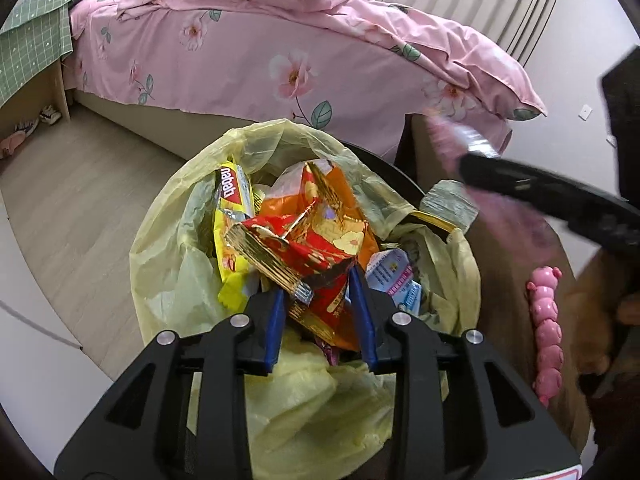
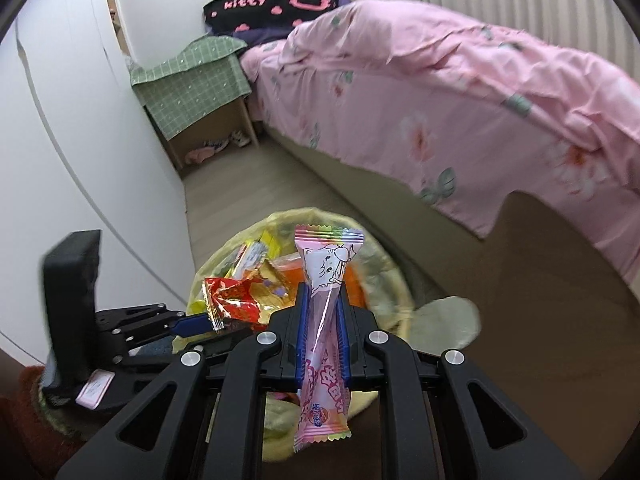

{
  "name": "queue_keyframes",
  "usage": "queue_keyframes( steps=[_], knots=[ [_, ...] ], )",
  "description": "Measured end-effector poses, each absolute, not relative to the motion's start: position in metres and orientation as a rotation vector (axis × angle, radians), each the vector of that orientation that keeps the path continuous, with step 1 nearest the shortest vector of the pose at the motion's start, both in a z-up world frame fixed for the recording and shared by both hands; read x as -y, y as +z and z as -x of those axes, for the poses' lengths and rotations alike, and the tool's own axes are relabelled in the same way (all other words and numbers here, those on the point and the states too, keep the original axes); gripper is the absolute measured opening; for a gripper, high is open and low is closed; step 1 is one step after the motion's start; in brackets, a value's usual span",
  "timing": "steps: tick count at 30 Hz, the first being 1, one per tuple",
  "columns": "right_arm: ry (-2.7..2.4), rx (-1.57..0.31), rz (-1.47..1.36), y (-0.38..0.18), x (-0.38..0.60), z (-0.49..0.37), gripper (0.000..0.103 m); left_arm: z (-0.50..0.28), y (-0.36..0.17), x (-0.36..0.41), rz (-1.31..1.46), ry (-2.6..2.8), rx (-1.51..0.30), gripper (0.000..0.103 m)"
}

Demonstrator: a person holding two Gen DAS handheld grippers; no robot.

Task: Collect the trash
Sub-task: 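Carry both wrappers over the yellow bag and open both grippers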

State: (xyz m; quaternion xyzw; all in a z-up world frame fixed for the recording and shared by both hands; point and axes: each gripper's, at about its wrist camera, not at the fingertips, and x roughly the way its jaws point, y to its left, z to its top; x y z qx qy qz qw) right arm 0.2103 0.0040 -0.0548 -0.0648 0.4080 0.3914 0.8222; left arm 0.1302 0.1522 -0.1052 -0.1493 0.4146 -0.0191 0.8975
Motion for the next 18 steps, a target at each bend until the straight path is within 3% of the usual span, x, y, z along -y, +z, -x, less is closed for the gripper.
queue_keyframes(
  steps=[4,8,13,18],
  knots=[
    [0.836,-0.888,0.154,-0.065,-0.017,-0.212,0.013,-0.122,-0.101,-0.156,0.334,-0.035,-0.842,0.030],
    [0.819,-0.910,0.153,-0.071,-0.020,-0.215,0.013,-0.115,-0.094,-0.162,0.377,-0.031,-0.798,0.042],
    [0.822,-0.953,0.099,-0.077,-0.018,-0.223,0.014,-0.113,-0.092,-0.163,0.385,-0.018,-0.791,0.045],
    [0.822,-0.987,0.030,-0.082,-0.018,-0.227,0.016,-0.102,-0.079,-0.168,0.383,0.022,-0.742,0.054]
  ],
)
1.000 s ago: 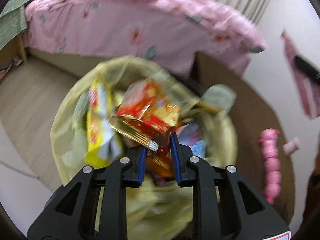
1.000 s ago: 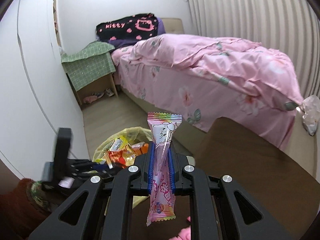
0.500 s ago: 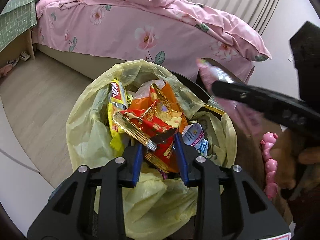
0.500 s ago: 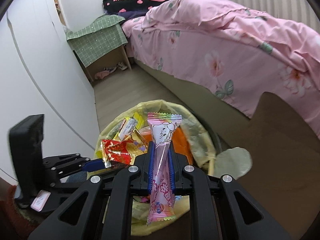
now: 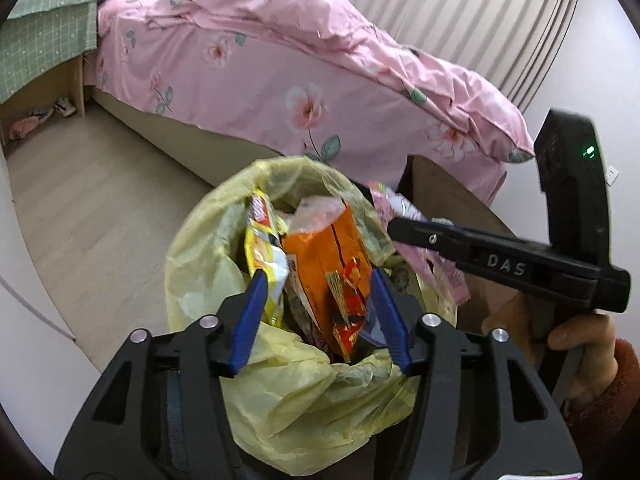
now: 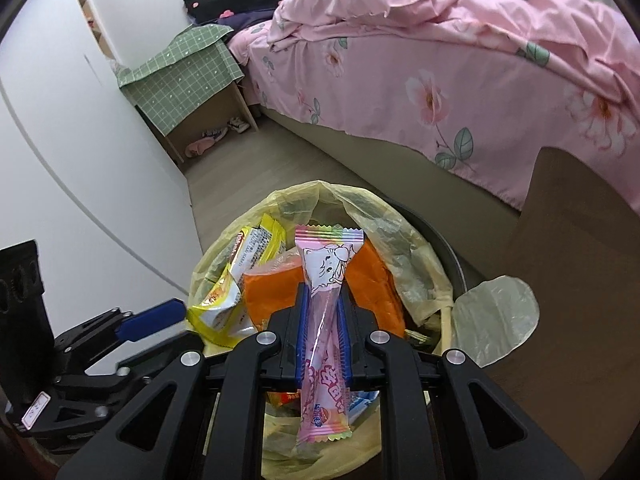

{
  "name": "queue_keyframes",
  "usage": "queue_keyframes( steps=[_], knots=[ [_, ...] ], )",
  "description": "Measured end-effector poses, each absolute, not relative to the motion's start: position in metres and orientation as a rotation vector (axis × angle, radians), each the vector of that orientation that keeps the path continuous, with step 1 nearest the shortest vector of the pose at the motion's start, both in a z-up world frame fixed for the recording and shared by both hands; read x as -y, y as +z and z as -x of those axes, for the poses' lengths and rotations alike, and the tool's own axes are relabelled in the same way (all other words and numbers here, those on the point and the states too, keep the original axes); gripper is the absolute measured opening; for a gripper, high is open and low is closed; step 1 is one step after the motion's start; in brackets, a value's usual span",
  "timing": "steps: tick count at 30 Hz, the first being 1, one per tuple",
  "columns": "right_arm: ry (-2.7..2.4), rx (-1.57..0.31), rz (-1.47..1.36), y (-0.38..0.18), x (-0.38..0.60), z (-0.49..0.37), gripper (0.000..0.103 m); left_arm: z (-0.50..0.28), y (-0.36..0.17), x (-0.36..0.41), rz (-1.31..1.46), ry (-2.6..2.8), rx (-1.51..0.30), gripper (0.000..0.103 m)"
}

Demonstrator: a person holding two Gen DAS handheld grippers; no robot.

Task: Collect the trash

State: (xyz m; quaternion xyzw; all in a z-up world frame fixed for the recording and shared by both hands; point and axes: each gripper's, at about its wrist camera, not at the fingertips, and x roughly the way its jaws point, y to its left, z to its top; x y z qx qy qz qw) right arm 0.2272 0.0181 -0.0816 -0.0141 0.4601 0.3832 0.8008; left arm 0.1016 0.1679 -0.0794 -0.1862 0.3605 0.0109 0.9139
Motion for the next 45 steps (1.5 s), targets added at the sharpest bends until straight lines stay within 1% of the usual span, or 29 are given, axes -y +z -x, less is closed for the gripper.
queue_keyframes(
  steps=[3,6,7,9,11,16,22,28,32,37,45],
  knots=[
    [0.834,-1.001,-0.011,-0.083,-0.018,-0.227,0.029,-0.095,-0.071,-0.170,0.361,0.053,-0.721,0.060],
    [0.834,-1.001,-0.012,-0.083,-0.020,-0.225,0.037,-0.089,-0.065,-0.173,0.360,0.068,-0.709,0.064],
    [0.830,-0.995,-0.012,-0.082,-0.019,-0.223,0.040,-0.088,-0.064,-0.175,0.362,0.073,-0.706,0.066],
    [0.817,-0.983,-0.011,-0.079,-0.017,-0.221,0.045,-0.085,-0.062,-0.177,0.368,0.088,-0.700,0.070],
    [0.786,-0.960,0.006,-0.071,-0.011,-0.214,0.045,-0.083,-0.060,-0.178,0.370,0.101,-0.704,0.079],
    [0.742,-0.816,0.052,-0.036,0.022,-0.171,0.045,-0.068,-0.046,-0.164,0.323,0.103,-0.695,0.083],
    [0.634,-0.738,0.113,-0.006,0.074,-0.091,0.045,-0.031,-0.020,-0.125,0.215,0.104,-0.687,0.084],
    [0.537,-0.717,0.056,-0.003,0.118,-0.025,0.045,0.009,-0.008,-0.089,0.117,0.203,-0.707,0.084],
    [0.506,-0.683,0.042,0.003,0.127,0.007,0.045,0.033,-0.004,-0.079,0.115,0.191,-0.691,0.084],
    [0.493,-0.672,0.045,0.006,0.131,0.020,0.045,0.052,0.006,-0.078,0.109,0.184,-0.647,0.084],
    [0.483,-0.646,0.055,0.009,0.130,0.024,0.045,0.053,0.011,-0.074,0.107,0.173,-0.636,0.084]
  ],
)
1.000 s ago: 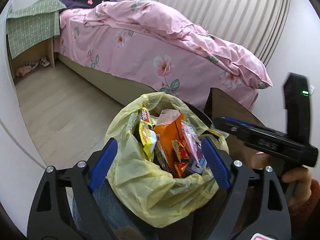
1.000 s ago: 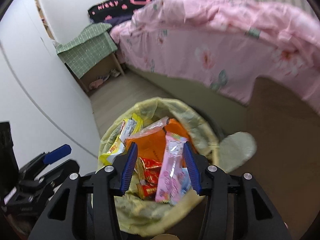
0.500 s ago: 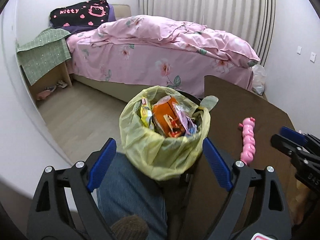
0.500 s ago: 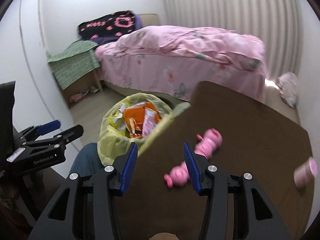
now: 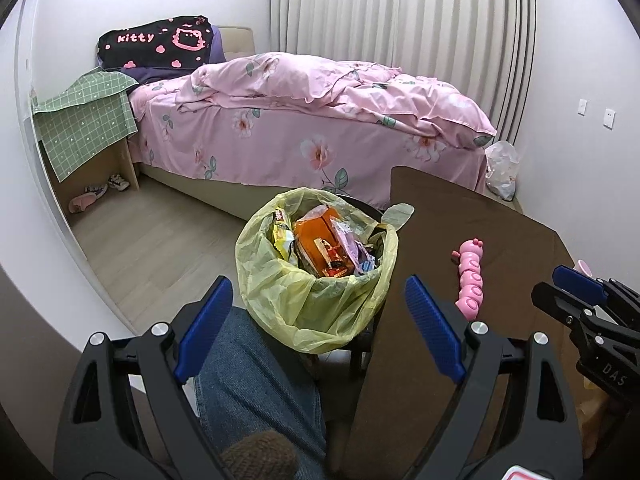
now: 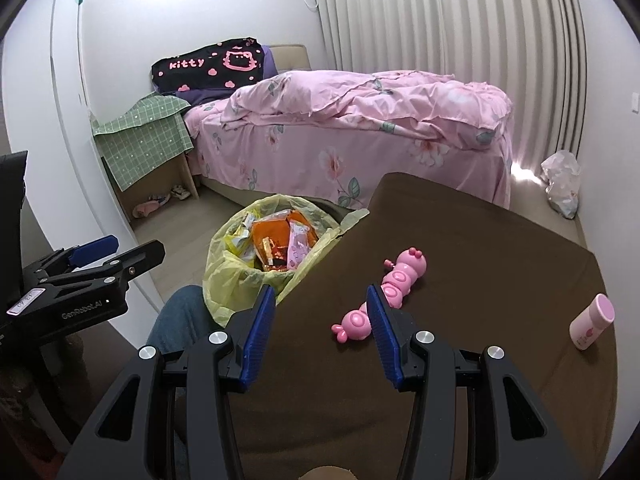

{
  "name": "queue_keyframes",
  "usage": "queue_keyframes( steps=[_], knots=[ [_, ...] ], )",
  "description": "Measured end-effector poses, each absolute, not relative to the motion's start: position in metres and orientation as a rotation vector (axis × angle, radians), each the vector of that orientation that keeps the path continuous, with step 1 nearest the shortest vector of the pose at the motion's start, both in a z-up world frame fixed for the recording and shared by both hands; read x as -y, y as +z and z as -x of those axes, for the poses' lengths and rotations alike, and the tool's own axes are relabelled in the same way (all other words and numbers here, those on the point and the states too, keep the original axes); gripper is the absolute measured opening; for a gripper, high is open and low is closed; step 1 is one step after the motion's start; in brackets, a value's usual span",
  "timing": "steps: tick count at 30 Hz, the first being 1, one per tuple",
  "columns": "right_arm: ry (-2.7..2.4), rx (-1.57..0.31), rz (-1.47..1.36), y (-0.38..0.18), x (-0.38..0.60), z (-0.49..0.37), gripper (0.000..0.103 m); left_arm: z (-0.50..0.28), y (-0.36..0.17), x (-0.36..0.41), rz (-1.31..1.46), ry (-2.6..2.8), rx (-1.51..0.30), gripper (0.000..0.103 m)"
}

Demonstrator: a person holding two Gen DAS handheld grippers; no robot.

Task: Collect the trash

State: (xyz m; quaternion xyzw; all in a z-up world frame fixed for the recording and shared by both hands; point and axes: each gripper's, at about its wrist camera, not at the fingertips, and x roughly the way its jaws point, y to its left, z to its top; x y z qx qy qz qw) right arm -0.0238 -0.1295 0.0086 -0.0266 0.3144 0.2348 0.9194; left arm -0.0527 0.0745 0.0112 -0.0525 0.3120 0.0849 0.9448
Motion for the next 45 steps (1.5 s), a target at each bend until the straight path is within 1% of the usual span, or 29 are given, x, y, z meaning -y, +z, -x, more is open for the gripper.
queue_keyframes(
  steps=[24,45],
  knots=[
    [0.494,-0.666,0.041,0.0026,0.1285,0.0200,0.045,0.0497,0.0078,-0.0708,0.082,0.155,-0.646,0.084],
    [0.487,-0.645,0.038,0.0057,0.1286,0.0204,0.045,0.0517,0.0069,-0.0740,0.073,0.140,-0.632,0.084]
  ],
)
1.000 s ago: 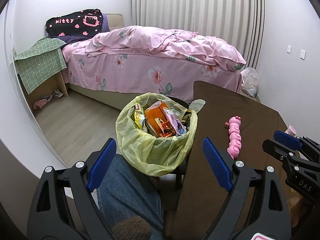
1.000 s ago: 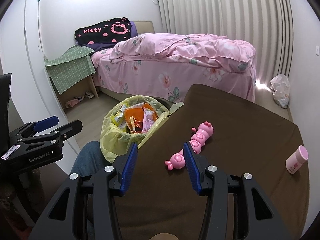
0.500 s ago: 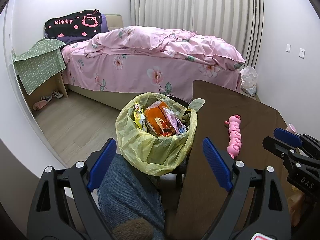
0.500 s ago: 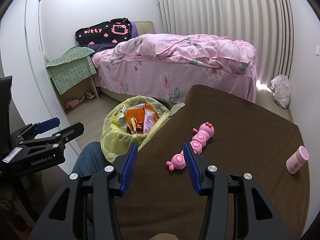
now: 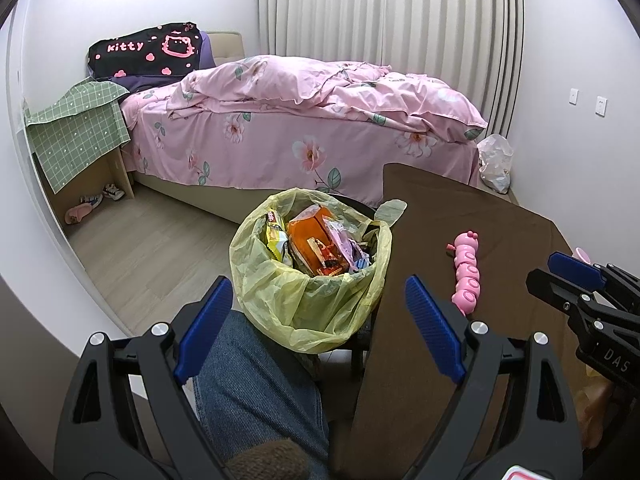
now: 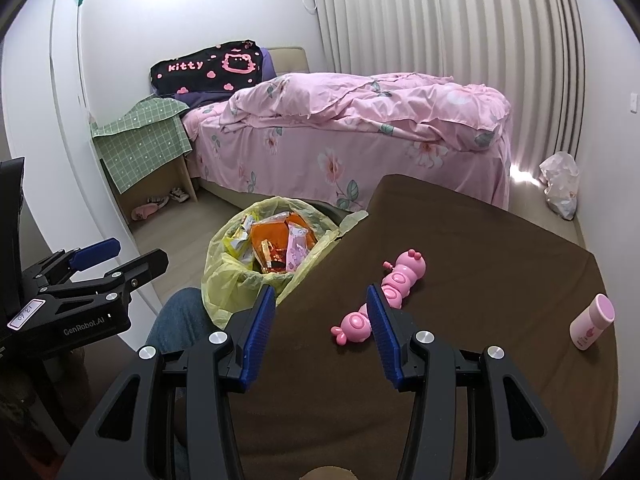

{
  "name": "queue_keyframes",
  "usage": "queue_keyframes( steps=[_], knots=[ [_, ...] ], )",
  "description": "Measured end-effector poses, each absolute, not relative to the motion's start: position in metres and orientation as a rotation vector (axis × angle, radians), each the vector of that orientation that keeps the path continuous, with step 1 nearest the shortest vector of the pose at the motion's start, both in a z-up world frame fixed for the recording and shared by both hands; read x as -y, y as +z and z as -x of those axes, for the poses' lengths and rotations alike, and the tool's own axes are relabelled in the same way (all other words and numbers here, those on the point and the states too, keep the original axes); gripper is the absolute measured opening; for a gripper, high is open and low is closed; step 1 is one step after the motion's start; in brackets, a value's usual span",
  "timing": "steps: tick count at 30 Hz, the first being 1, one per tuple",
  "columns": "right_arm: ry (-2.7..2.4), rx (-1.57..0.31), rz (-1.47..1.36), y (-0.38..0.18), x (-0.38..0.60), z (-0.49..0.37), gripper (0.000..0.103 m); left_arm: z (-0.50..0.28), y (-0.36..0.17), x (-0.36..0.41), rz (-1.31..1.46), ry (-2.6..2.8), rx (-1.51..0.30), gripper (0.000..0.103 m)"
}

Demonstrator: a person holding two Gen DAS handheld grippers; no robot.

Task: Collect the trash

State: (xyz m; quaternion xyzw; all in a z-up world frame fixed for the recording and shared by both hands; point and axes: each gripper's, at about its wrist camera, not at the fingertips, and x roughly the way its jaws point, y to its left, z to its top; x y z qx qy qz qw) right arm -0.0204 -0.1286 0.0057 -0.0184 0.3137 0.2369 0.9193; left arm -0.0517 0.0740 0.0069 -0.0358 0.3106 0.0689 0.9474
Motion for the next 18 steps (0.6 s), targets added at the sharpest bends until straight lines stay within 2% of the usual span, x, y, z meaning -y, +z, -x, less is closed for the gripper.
queue_keyframes(
  steps=[18],
  knots=[
    [0.485,-0.644,0.041,0.0061,0.1278,0.0216,0.045,0.0519,0.0082,-0.0732,0.072,0.137,-0.631,0.084]
  ],
)
